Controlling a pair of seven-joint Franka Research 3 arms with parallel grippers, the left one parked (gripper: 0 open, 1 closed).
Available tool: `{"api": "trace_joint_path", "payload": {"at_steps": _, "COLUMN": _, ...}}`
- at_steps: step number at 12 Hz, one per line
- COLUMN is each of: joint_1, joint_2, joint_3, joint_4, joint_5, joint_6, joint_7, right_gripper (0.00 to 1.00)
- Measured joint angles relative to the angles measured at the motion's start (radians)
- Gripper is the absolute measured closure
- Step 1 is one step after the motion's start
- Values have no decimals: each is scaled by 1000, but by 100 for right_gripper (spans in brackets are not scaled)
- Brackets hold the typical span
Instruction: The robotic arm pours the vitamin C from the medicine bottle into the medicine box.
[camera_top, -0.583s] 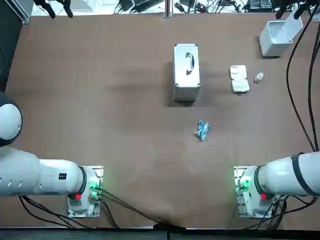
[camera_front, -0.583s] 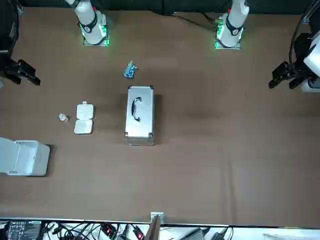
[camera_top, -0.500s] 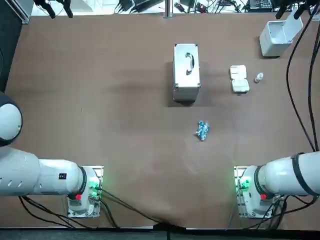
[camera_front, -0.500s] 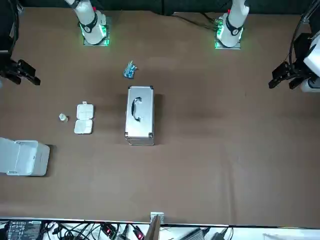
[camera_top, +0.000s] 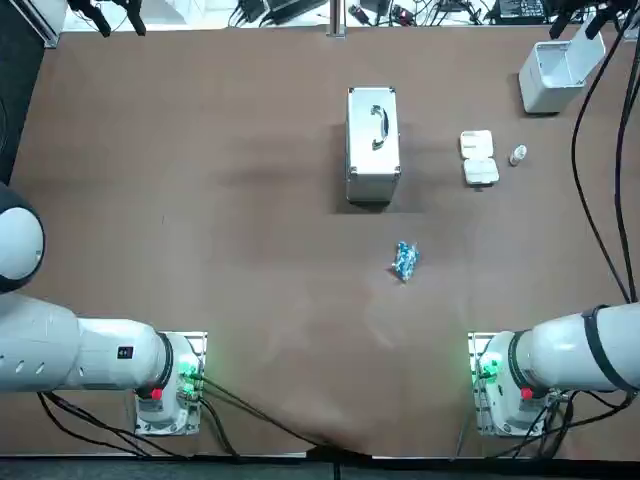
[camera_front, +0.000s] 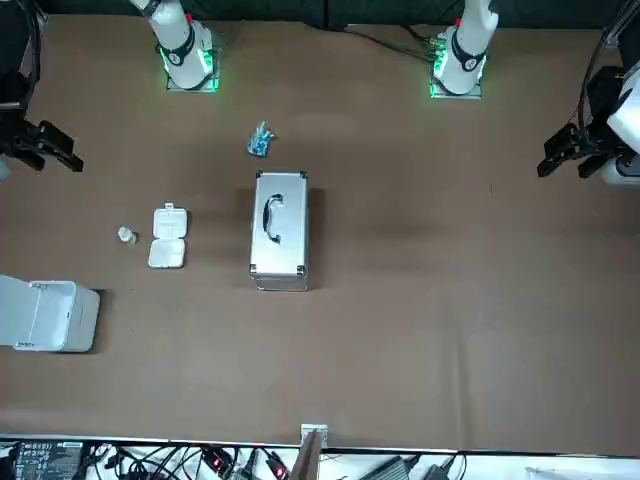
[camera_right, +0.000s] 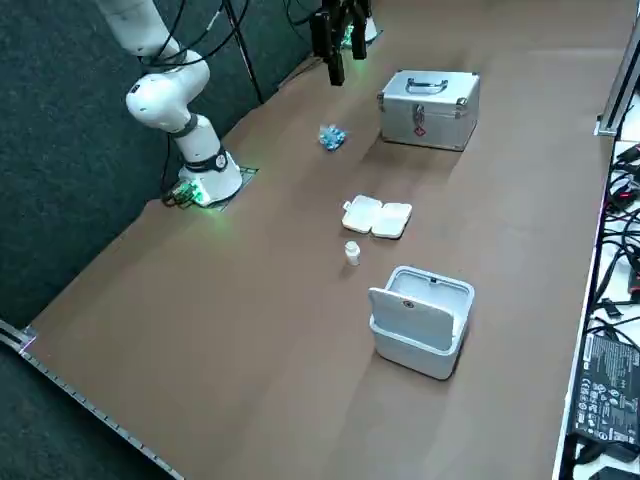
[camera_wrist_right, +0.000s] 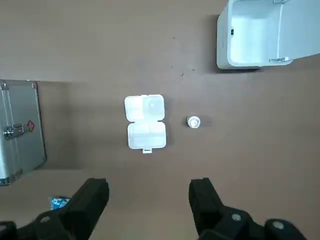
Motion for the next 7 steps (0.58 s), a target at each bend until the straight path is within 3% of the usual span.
{"api": "trace_joint_path", "payload": {"at_steps": 7, "joint_1": 0, "joint_2": 21, "joint_3": 4, "joint_4": -3, "joint_5": 0, "joint_6": 0, "joint_7": -110, "right_gripper": 0}}
